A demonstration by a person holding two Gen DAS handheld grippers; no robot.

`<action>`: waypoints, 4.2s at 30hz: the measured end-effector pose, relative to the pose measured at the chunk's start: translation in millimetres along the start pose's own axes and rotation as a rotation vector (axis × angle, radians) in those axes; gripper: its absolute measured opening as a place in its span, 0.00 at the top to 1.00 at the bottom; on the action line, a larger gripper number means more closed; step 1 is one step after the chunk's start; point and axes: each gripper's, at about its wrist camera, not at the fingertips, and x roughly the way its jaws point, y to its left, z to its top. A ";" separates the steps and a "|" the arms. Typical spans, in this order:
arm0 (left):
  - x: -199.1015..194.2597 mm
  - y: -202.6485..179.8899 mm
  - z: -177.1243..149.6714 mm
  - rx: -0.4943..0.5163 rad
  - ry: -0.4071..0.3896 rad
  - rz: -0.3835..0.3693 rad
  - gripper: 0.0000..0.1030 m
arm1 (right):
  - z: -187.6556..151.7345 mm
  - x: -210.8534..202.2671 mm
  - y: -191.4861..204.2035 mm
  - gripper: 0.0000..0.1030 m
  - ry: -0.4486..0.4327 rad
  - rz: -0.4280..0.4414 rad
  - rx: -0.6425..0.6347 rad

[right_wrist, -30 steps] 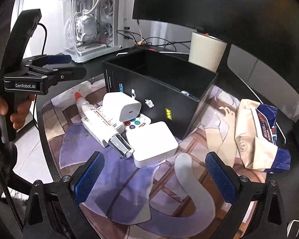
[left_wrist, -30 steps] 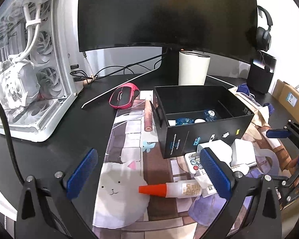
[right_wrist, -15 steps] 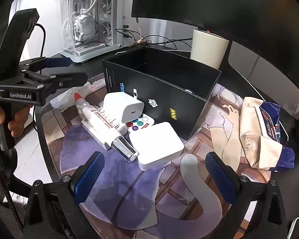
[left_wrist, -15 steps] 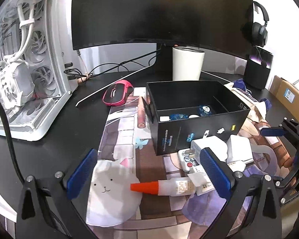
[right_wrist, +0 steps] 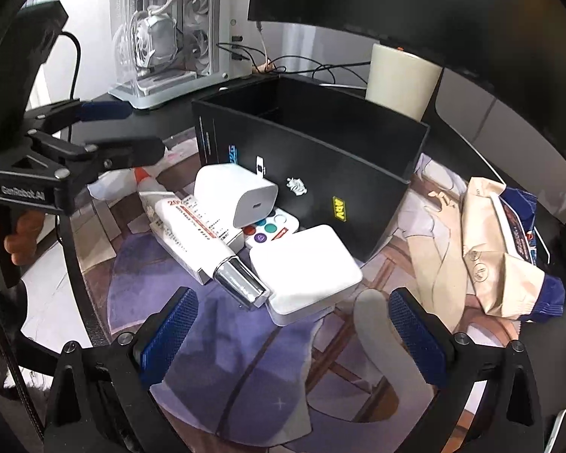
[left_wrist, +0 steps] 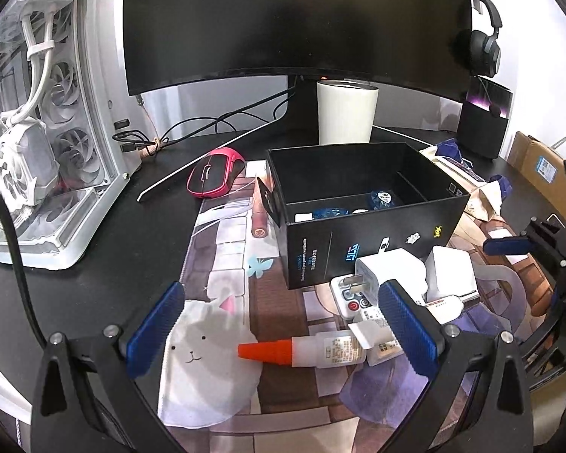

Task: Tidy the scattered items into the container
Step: 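Withdraw both grippers from the box and move the right gripper toward the white power brick, then grasp the white power brick with the right gripper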

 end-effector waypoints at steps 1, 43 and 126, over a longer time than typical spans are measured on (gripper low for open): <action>0.3 0.1 -0.1 0.001 0.001 0.001 0.00 | 0.4 1.7 0.2 0.00 0.005 -0.005 0.001; 7.7 0.0 -3.6 0.017 0.033 0.016 0.00 | 5.0 24.6 -9.6 0.10 0.040 0.003 0.129; 5.0 10.1 -4.9 0.027 0.033 0.020 0.00 | -3.2 25.3 -45.5 0.01 0.072 -0.120 0.281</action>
